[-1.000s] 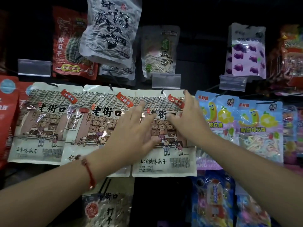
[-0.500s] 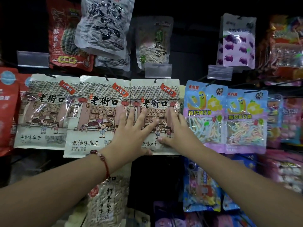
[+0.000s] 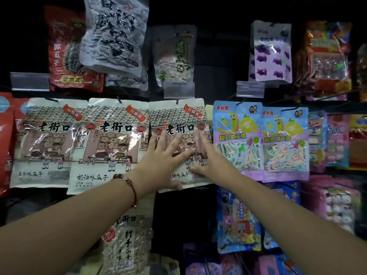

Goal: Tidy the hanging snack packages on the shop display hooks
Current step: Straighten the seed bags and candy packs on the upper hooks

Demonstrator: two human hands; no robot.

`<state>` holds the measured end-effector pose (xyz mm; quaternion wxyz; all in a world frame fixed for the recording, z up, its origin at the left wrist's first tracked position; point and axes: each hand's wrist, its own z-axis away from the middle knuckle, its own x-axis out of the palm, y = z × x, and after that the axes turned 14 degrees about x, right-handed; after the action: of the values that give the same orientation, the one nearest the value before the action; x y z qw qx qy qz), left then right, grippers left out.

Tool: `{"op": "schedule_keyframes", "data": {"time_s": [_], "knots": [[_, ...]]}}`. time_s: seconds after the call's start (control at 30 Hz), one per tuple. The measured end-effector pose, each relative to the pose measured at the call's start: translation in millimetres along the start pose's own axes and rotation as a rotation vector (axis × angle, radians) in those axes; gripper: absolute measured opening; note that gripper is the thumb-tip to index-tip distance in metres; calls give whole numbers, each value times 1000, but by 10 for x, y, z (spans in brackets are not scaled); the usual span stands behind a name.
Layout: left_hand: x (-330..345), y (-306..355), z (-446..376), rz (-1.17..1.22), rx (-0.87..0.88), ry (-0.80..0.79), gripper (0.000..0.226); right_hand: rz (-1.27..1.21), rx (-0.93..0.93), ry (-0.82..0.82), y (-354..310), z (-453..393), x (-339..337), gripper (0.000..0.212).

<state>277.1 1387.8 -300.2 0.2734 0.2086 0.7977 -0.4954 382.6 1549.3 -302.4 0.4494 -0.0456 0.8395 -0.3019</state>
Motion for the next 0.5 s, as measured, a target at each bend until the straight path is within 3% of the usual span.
{"op": "schedule_keyframes", "data": {"time_s": [0.2, 0.3, 0.4, 0.5], "knots": [[3, -71, 35, -21, 9, -29, 120, 97, 40, 15, -95, -18, 126, 115], [-42, -58, 64, -42, 19, -41, 119, 194, 47, 112, -131, 15, 140, 112], [-89, -31, 176, -94, 55, -16, 103, 367, 32, 216, -192, 83, 98, 112], [-148, -121, 447, -32, -79, 78, 85, 520, -20, 314, -263, 122, 44, 114]]}}
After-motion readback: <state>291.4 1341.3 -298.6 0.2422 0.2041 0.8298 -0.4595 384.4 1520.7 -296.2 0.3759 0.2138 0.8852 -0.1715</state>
